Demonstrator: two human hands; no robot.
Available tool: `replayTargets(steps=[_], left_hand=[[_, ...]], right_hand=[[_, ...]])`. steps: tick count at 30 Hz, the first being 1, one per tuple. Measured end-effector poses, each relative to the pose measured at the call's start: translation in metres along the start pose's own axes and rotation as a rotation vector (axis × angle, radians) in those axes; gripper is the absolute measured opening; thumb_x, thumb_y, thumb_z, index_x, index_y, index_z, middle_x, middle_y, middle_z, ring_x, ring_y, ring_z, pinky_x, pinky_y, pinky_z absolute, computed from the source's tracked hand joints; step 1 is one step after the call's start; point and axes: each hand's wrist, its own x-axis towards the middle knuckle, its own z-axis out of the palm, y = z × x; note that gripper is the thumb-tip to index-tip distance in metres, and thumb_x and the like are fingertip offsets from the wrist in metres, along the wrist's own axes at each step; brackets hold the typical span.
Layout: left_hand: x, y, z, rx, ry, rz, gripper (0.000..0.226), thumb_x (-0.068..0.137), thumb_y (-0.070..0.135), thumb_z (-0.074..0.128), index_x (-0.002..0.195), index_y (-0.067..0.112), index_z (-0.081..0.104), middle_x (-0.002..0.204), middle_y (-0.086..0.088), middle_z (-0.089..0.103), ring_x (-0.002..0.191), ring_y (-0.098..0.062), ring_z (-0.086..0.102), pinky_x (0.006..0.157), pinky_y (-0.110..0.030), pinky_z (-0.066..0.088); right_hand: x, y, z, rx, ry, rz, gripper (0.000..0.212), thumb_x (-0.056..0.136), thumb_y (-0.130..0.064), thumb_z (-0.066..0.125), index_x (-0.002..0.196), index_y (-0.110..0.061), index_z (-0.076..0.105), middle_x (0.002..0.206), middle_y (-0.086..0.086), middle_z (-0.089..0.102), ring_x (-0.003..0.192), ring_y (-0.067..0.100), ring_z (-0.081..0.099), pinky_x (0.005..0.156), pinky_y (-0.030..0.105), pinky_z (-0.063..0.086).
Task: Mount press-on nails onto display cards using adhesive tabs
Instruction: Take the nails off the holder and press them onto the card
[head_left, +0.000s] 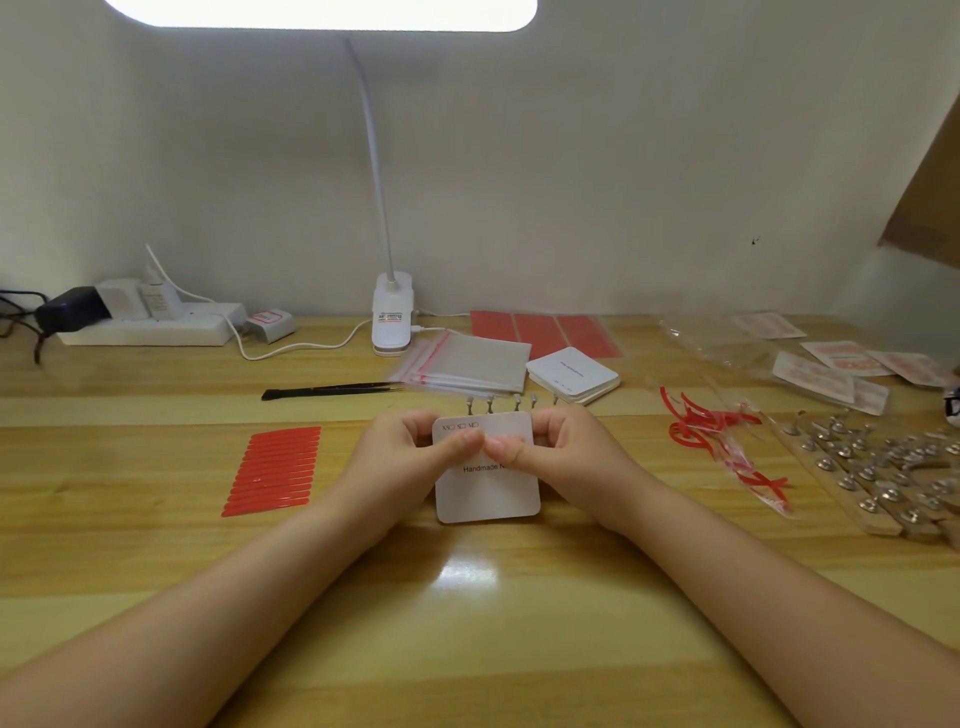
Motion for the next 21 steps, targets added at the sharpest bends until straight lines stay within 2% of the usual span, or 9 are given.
replayTargets(steps=[3, 5, 8, 10, 13, 15, 18, 21], left_hand=[[0.0005, -0.0009, 0.0011, 0.038, 0.025, -0.007, 0.028, 0.076, 0.036, 0.072, 0.098, 0.018, 0.072, 0.09, 0.0, 0.076, 0.087, -0.016, 0.072, 0.07, -0.026, 0.056], [0.0004, -0.0021, 0.0021, 0.093, 0.049, 0.032, 0.022, 0.084, 0.031, 0.07, 0.102, 0.019, 0.071, 0.092, 0.001, 0.075, 0.088, -0.013, 0.071, 0.07, -0.023, 0.056], [0.001, -0.0044, 0.0028, 0.253, 0.11, 0.045, 0.029, 0.083, 0.035, 0.072, 0.109, 0.032, 0.062, 0.087, 0.007, 0.073, 0.079, -0.003, 0.069, 0.058, -0.013, 0.049], [0.0015, -0.0055, 0.0012, 0.454, 0.158, 0.056, 0.034, 0.081, 0.043, 0.073, 0.111, 0.036, 0.058, 0.082, 0.011, 0.068, 0.074, -0.002, 0.065, 0.058, -0.017, 0.047], [0.0014, -0.0066, -0.0008, 0.843, 0.175, 0.127, 0.039, 0.08, 0.056, 0.067, 0.111, 0.034, 0.063, 0.097, 0.016, 0.063, 0.09, -0.005, 0.057, 0.079, -0.031, 0.049], [0.0018, -0.0072, -0.001, 0.996, 0.187, 0.136, 0.044, 0.08, 0.062, 0.063, 0.114, 0.033, 0.063, 0.107, 0.014, 0.059, 0.104, -0.011, 0.051, 0.089, -0.033, 0.044], [0.0017, -0.0079, 0.0001, 1.055, 0.193, 0.143, 0.043, 0.082, 0.062, 0.059, 0.116, 0.035, 0.061, 0.113, 0.011, 0.054, 0.111, -0.015, 0.045, 0.09, -0.031, 0.039], [-0.0002, -0.0065, 0.0012, 1.049, 0.211, 0.198, 0.033, 0.089, 0.055, 0.053, 0.113, 0.034, 0.063, 0.111, 0.01, 0.055, 0.11, -0.015, 0.045, 0.088, -0.03, 0.036]], right_hand=[[-0.0005, 0.0012, 0.0036, -0.047, 0.065, 0.001, 0.021, 0.089, -0.017, 0.068, 0.107, -0.008, 0.073, 0.099, 0.008, 0.075, 0.094, 0.022, 0.072, 0.083, 0.038, 0.058], [-0.0013, 0.0002, 0.005, -0.071, 0.112, -0.001, 0.024, 0.088, -0.025, 0.069, 0.105, -0.008, 0.074, 0.096, 0.008, 0.076, 0.092, 0.021, 0.072, 0.082, 0.038, 0.058], [-0.0018, -0.0024, 0.0069, -0.109, 0.215, -0.005, 0.035, 0.081, -0.043, 0.068, 0.093, -0.011, 0.073, 0.077, 0.007, 0.073, 0.068, 0.013, 0.069, 0.061, 0.032, 0.054], [-0.0013, -0.0006, 0.0079, -0.195, 0.32, -0.013, 0.031, 0.083, -0.045, 0.068, 0.097, -0.018, 0.068, 0.067, -0.003, 0.066, 0.055, 0.003, 0.06, 0.054, 0.022, 0.047], [0.0, 0.0055, 0.0068, -0.379, 0.461, -0.055, 0.021, 0.088, -0.043, 0.065, 0.103, -0.027, 0.063, 0.079, -0.01, 0.066, 0.074, 0.002, 0.062, 0.065, 0.017, 0.048], [-0.0002, 0.0064, 0.0074, -0.474, 0.456, -0.101, 0.011, 0.092, -0.038, 0.062, 0.1, -0.03, 0.063, 0.086, -0.013, 0.065, 0.081, 0.0, 0.059, 0.067, 0.016, 0.046], [-0.0002, 0.0061, 0.0085, -0.492, 0.412, -0.125, 0.005, 0.092, -0.026, 0.063, 0.094, -0.028, 0.066, 0.083, -0.015, 0.064, 0.076, -0.006, 0.055, 0.063, 0.009, 0.041], [-0.0021, 0.0042, 0.0101, -0.485, 0.336, -0.132, 0.006, 0.088, -0.026, 0.067, 0.094, -0.026, 0.068, 0.084, -0.014, 0.064, 0.075, -0.002, 0.057, 0.064, 0.01, 0.042]])
